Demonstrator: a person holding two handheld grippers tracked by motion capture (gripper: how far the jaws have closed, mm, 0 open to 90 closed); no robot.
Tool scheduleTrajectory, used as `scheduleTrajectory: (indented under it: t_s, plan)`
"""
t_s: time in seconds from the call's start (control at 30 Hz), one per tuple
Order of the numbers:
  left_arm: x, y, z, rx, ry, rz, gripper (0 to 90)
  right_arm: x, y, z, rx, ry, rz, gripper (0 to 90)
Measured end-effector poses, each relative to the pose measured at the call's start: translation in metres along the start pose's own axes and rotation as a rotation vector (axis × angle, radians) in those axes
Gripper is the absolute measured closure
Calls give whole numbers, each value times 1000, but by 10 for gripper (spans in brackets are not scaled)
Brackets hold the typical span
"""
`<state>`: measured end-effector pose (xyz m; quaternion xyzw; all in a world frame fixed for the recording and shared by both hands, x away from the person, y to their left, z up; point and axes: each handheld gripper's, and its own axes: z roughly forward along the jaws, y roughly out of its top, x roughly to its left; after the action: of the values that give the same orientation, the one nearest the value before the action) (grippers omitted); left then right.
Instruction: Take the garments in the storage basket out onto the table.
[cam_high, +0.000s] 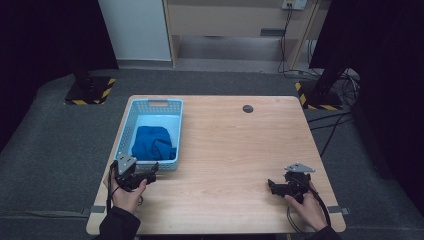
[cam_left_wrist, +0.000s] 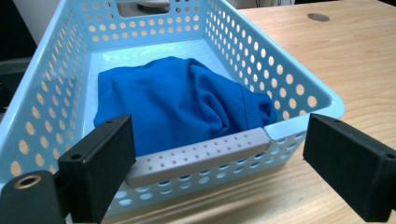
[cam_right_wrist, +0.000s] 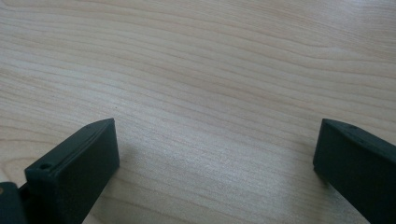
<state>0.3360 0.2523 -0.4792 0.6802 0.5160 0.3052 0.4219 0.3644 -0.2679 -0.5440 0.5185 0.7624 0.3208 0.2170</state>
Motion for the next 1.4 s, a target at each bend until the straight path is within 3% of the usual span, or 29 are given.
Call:
scheduleTrajectory:
  t_s: [0.8,1.4]
  plan:
    - [2,7,9,-17,6,-12,82,0,0,0,0,0,0,4]
    - [17,24,30,-4,42,-42,81,0,0,0,0,0,0,4]
